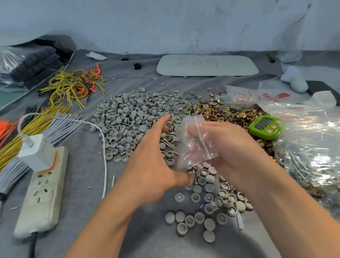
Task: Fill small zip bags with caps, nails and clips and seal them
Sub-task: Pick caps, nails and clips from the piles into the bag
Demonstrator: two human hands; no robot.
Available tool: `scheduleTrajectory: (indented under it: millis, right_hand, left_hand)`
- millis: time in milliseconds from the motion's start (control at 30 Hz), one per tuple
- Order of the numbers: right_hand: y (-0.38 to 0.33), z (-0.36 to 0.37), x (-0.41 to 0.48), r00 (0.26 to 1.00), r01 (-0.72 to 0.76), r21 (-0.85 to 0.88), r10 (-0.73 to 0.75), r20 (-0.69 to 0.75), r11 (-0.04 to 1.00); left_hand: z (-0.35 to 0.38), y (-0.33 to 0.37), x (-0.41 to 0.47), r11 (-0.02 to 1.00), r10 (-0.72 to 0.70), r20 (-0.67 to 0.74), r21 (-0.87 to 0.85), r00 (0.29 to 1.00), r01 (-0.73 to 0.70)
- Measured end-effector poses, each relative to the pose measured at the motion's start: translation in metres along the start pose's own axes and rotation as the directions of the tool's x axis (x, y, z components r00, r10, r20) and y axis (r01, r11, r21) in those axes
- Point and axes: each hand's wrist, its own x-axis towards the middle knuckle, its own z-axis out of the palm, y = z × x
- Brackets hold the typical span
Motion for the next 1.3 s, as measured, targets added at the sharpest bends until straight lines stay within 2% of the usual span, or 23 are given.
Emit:
scheduleTrajectory:
  millis: [67, 100, 200, 300, 400, 533, 667, 767, 833, 900, 967, 1033, 1167, 1233, 1300]
  right_hand:
    - [0.004, -0.005, 0.001, 0.976, 0.07, -0.263, -0.121, -0.181, 0.962]
    - [0.003, -0.006, 0.0, 0.98, 0.071, -0.264, -0.116, -0.16, 0.962]
    - [-0.002, 0.003, -0.006, 0.996, 0.016, -0.1, -0.007, 0.087, 0.995]
    - [0.003, 0.006, -0.001, 0.996, 0.082, -0.304, -0.087, -0.001, 0.949]
    - [0.003, 0.013, -0.005, 0.995, 0.092, -0.248, -0.079, 0.062, 0.964]
    - [0.005, 0.013, -0.006, 0.985, 0.171, -0.396, -0.157, 0.068, 0.902]
    - [0.007, 0.014, -0.001, 0.942, 0.204, -0.597, -0.321, -0.096, 0.776]
    - [0.008, 0.018, -0.004, 0.901, 0.139, -0.742, -0.395, -0.181, 0.656]
    - [0.007, 0.019, -0.005, 0.884, 0.111, -0.766, -0.414, -0.215, 0.634]
    - [0.004, 0.018, -0.006, 0.852, 0.172, -0.742, -0.476, -0.218, 0.647]
    - [0.0, 0.015, -0.008, 0.841, 0.282, -0.674, -0.514, -0.17, 0.683]
    - [-0.001, 0.015, -0.01, 0.881, 0.353, -0.565, -0.468, -0.068, 0.746]
    - [0.002, 0.02, -0.008, 0.929, 0.37, -0.449, -0.339, 0.15, 0.813]
    - [0.003, 0.021, -0.004, 0.941, 0.338, -0.539, -0.277, 0.193, 0.771]
    - [0.003, 0.02, -0.002, 0.954, 0.293, -0.733, -0.239, 0.181, 0.614]
  left_hand:
    - [-0.001, 0.0, -0.001, 1.0, 0.017, -0.003, 0.002, 1.0, -0.017]
    - [-0.002, 0.0, -0.002, 1.0, 0.02, -0.002, 0.006, 1.0, -0.02]
    - [-0.004, 0.001, -0.003, 0.999, 0.036, 0.012, 0.004, 0.999, -0.036]
    - [-0.003, 0.008, -0.004, 0.994, 0.1, 0.027, -0.043, 0.995, -0.098]
    - [-0.001, 0.01, -0.006, 0.986, 0.156, 0.022, -0.055, 0.988, -0.154]
    - [0.001, 0.015, -0.007, 0.981, 0.184, -0.064, -0.043, 0.981, -0.187]
    - [0.004, 0.012, -0.005, 0.985, 0.17, -0.156, 0.021, 0.973, -0.169]
    - [0.009, 0.009, -0.005, 0.987, 0.158, -0.221, 0.048, 0.963, -0.151]
    - [0.011, 0.006, -0.003, 0.987, 0.131, -0.26, 0.12, 0.957, -0.103]
    - [0.011, 0.001, -0.001, 0.976, 0.114, -0.299, 0.213, 0.947, -0.05]
    - [0.01, -0.001, 0.001, 0.963, 0.126, -0.332, 0.268, 0.935, -0.034]
    - [0.01, -0.001, 0.002, 0.956, 0.153, -0.338, 0.288, 0.928, -0.052]
    - [0.01, 0.004, -0.001, 0.971, 0.159, -0.285, 0.216, 0.945, -0.098]
    - [0.009, 0.007, -0.004, 0.986, 0.132, -0.257, 0.136, 0.957, -0.1]
    - [0.008, 0.01, -0.006, 0.992, 0.111, -0.232, 0.083, 0.966, -0.094]
